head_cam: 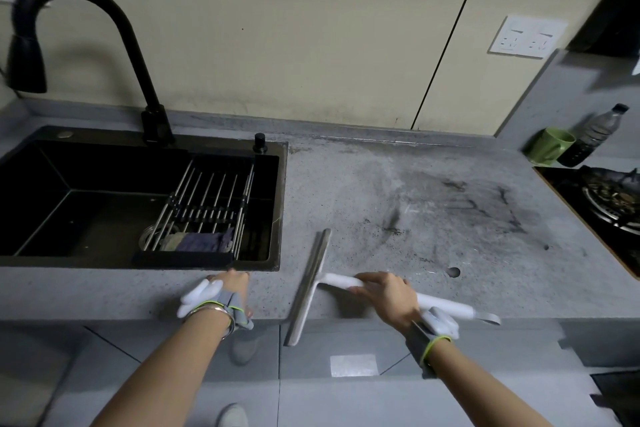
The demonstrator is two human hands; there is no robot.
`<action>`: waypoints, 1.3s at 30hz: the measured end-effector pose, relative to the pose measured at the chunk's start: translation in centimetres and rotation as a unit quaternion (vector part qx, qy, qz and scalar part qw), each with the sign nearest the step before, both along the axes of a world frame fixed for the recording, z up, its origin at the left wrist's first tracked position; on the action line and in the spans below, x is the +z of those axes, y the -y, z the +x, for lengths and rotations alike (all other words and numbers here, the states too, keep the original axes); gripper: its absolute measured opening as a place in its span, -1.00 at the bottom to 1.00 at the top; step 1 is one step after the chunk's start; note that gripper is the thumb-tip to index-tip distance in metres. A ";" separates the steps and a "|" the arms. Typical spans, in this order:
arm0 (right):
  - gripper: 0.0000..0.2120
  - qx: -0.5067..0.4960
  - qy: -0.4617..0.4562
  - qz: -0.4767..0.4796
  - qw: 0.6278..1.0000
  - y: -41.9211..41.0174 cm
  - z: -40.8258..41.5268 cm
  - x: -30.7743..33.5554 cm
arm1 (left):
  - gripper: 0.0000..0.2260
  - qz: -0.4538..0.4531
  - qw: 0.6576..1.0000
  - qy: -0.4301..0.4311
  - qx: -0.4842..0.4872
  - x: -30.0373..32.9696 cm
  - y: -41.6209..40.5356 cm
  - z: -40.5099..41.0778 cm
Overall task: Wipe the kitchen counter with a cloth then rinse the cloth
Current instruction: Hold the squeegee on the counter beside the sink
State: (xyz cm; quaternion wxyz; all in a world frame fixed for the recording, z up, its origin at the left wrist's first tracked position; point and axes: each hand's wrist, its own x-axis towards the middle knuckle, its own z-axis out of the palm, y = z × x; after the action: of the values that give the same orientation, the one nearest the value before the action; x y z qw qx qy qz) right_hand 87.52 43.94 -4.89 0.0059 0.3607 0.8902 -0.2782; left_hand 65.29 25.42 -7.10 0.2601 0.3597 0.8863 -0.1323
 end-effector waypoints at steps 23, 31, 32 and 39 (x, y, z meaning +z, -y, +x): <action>-0.77 -0.024 0.037 0.029 0.999 -1.0 7.5 -0.9 | -0.52 -0.028 1.000 -0.005 -0.007 1.3 -0.4 1.1; -0.75 0.024 0.030 0.007 0.999 0.0 1.2 -1.2 | -0.47 -0.015 1.000 -0.018 -0.020 1.3 -0.3 1.1; -0.74 0.027 0.030 0.007 0.999 0.2 0.4 -1.1 | -0.44 -0.018 0.999 -0.017 -0.022 1.3 -0.3 1.1; -0.69 0.035 0.022 0.001 0.999 1.4 -3.6 -1.1 | -0.37 -0.027 0.999 -0.001 -0.022 1.5 -0.3 0.8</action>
State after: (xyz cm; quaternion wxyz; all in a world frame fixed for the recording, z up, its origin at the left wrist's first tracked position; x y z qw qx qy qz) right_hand 83.88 42.57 -5.98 0.0352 0.3356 0.9020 -0.2692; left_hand 66.14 25.67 -5.61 0.2657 0.3723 0.8743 -0.1624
